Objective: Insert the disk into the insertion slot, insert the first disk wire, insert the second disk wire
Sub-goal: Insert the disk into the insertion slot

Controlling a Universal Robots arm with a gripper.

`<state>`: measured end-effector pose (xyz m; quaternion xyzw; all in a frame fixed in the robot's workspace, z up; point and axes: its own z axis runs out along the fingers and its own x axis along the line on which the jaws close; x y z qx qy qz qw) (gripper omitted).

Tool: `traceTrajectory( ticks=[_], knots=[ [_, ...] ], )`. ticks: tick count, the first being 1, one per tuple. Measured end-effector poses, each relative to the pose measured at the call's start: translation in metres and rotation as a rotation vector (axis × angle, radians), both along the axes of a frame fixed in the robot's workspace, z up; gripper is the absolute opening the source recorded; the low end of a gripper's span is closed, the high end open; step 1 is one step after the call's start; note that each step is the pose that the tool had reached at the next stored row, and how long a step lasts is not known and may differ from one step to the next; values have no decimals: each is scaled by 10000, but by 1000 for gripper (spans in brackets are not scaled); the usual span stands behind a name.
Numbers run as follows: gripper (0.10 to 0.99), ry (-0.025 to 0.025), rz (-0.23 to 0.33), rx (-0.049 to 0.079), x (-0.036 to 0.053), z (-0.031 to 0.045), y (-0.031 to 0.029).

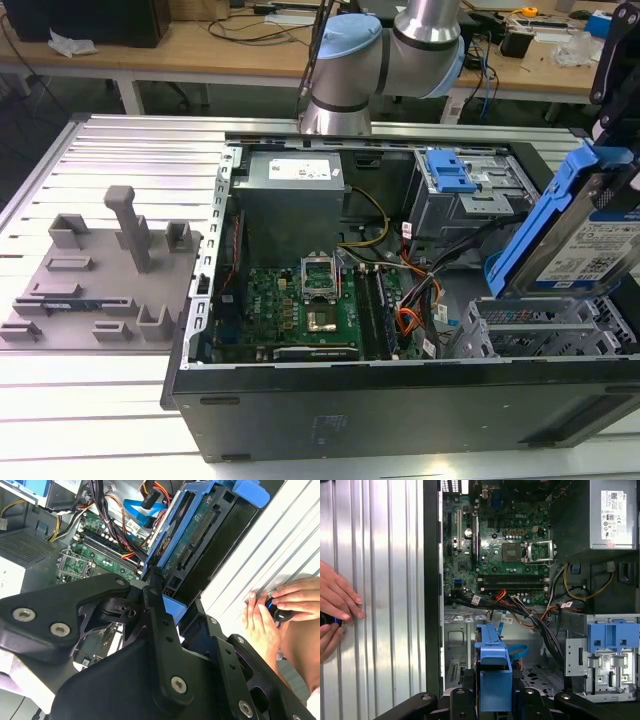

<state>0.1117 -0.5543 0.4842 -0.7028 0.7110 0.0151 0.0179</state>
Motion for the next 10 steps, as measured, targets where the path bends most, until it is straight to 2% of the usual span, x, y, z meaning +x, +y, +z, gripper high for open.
traceTrajectory(
  ticks=[10],
  knots=[
    [365, 0, 1, 1, 0, -57, -12]
  ],
)
